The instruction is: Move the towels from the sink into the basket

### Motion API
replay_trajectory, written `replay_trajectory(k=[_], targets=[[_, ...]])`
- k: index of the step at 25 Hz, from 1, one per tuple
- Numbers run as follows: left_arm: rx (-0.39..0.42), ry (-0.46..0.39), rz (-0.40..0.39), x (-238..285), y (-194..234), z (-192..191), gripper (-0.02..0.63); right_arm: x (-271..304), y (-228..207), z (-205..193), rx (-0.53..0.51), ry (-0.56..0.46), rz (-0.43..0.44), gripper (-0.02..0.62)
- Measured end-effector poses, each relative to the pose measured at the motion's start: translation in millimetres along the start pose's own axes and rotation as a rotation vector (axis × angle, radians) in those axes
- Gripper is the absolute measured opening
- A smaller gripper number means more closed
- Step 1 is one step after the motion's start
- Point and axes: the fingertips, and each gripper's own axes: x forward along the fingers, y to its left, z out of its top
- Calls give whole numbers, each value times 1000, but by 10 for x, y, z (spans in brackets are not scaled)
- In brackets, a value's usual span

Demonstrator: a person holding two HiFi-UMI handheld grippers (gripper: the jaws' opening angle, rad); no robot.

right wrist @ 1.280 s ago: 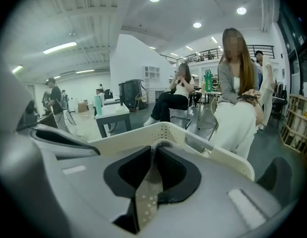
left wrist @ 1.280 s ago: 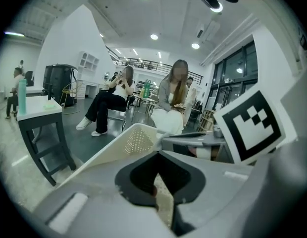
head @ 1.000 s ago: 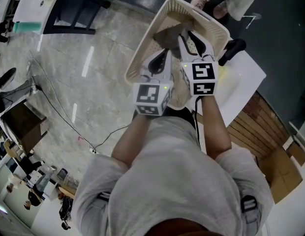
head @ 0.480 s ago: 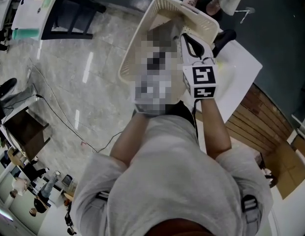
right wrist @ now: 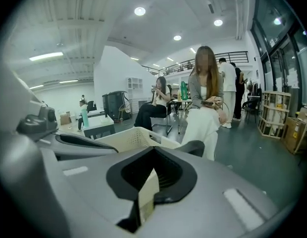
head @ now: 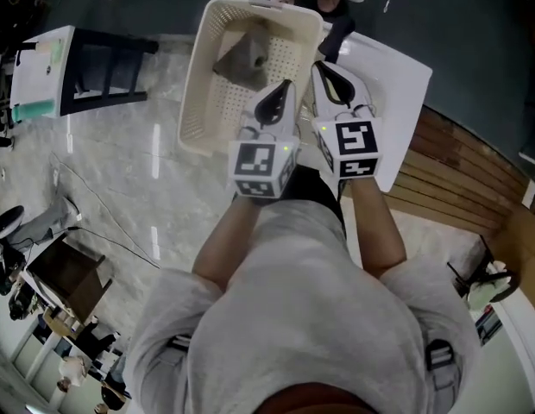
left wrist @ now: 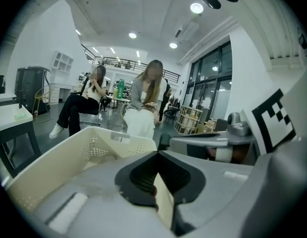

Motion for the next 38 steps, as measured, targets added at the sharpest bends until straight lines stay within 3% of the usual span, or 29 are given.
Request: replay_trajectory(k=[12,20,26,38], targets=[[69,42,-150,305,-897,-117,20,-638,-676,-327,78,1,-151,6],[82,149,-233,617,-1457,-486,20,-1045,-1209,-711,137,34,-248,6],[109,278,-204,770,-1523,-917,20,-1188,-1450,-1047,189,61,-275,6],[178,489,-145,1015,-1430,-1730,20,-1108,-1584,-1665,287,95,-237,6]])
